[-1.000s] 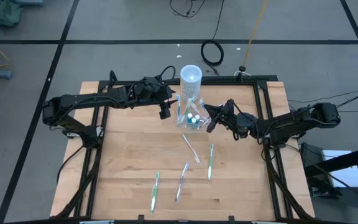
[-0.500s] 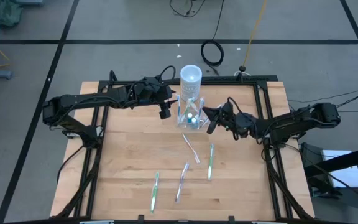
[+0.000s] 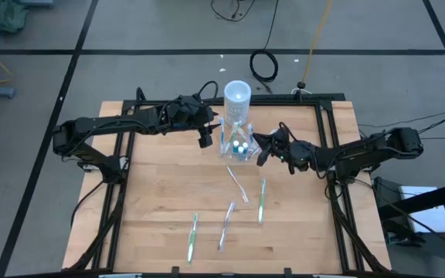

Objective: Pick & Place toothbrushing station
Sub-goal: Put the blue toothbrush into the transparent organizer

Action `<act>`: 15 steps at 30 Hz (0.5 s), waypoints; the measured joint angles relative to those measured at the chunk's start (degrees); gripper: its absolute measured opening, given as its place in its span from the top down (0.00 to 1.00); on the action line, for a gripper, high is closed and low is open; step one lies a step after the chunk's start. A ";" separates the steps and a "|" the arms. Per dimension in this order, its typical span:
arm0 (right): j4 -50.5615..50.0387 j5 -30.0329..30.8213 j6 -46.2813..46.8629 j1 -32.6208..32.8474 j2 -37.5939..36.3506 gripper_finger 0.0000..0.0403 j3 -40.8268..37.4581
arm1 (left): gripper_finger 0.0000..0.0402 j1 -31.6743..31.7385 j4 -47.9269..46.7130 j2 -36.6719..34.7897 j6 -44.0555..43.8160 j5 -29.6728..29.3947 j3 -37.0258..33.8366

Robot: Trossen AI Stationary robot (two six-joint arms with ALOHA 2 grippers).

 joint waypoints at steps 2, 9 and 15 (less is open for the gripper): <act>-1.93 0.02 1.43 -0.31 0.00 1.00 0.00 | 0.54 -0.02 0.00 0.00 -0.23 0.00 0.00; -12.58 -0.10 7.22 -0.31 0.02 1.00 0.00 | 0.54 0.00 -0.02 0.00 -0.94 0.02 0.00; -19.55 -2.85 8.09 -0.31 0.02 1.00 0.00 | 0.54 0.00 -0.03 0.00 -2.25 0.00 0.00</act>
